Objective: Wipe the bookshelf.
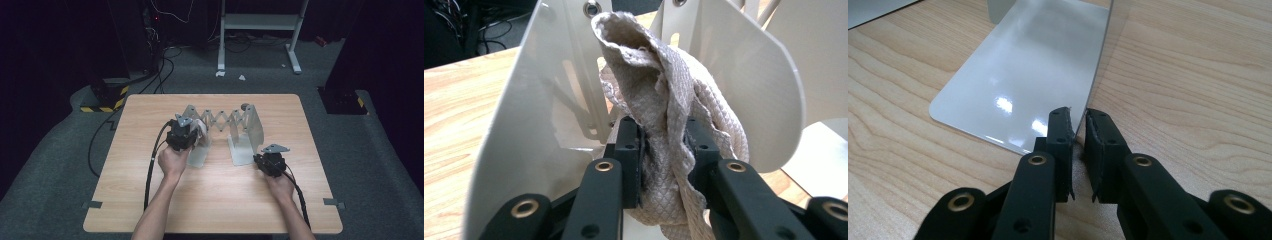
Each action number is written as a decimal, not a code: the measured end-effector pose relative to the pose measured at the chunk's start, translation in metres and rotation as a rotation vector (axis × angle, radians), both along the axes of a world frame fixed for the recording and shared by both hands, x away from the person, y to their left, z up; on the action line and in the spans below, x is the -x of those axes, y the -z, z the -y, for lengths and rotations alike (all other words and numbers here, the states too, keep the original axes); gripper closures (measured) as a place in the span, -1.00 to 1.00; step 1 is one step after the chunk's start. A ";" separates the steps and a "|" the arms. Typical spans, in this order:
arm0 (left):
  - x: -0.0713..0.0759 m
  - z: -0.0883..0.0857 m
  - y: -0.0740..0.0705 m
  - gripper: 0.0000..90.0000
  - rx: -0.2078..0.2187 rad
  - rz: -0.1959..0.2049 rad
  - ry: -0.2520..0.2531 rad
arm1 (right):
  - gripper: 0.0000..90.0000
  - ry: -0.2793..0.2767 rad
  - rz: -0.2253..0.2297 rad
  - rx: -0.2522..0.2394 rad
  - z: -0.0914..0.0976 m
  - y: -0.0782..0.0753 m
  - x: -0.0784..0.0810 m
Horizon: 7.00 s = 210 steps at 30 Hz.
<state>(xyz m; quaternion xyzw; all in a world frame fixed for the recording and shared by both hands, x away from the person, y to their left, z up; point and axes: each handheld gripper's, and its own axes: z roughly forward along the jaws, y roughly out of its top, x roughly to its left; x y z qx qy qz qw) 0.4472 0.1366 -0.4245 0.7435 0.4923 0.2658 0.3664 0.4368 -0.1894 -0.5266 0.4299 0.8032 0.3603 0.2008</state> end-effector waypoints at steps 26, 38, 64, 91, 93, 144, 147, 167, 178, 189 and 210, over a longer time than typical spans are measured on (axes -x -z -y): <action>0.024 -0.015 0.015 0.63 0.011 0.004 -0.023 | 0.81 -0.002 0.000 0.000 0.000 0.000 0.000; 0.028 -0.023 0.035 0.63 0.019 -0.041 -0.041 | 0.81 -0.002 0.000 0.000 0.000 0.000 0.000; 0.030 -0.033 0.061 0.63 0.009 -0.100 -0.061 | 0.81 -0.003 0.000 0.004 0.000 0.000 0.000; 0.042 -0.040 0.012 0.63 0.050 -0.031 -0.050 | 0.81 -0.003 0.000 0.003 0.000 0.000 0.000; 0.043 -0.040 0.008 0.63 0.049 -0.022 -0.049 | 0.81 -0.003 0.000 0.003 0.000 0.000 0.000; 0.008 -0.015 0.009 0.63 0.000 -0.022 -0.049 | 0.81 -0.004 0.000 0.004 0.000 0.000 0.000; 0.006 -0.013 0.013 0.63 -0.013 -0.038 -0.039 | 0.81 -0.004 0.000 0.004 0.000 0.000 0.000; -0.001 -0.013 0.007 0.63 0.004 -0.025 -0.041 | 0.81 -0.004 -0.001 0.003 0.000 0.000 0.000; -0.007 -0.013 -0.010 0.63 0.003 0.010 -0.050 | 0.81 -0.004 -0.002 0.002 0.000 0.000 0.000; -0.014 -0.013 -0.004 0.63 -0.016 -0.005 -0.055 | 0.81 -0.003 -0.002 0.001 0.000 0.000 0.000; -0.028 -0.008 0.034 0.64 -0.010 -0.071 -0.041 | 0.81 -0.003 -0.004 0.001 0.000 0.000 0.000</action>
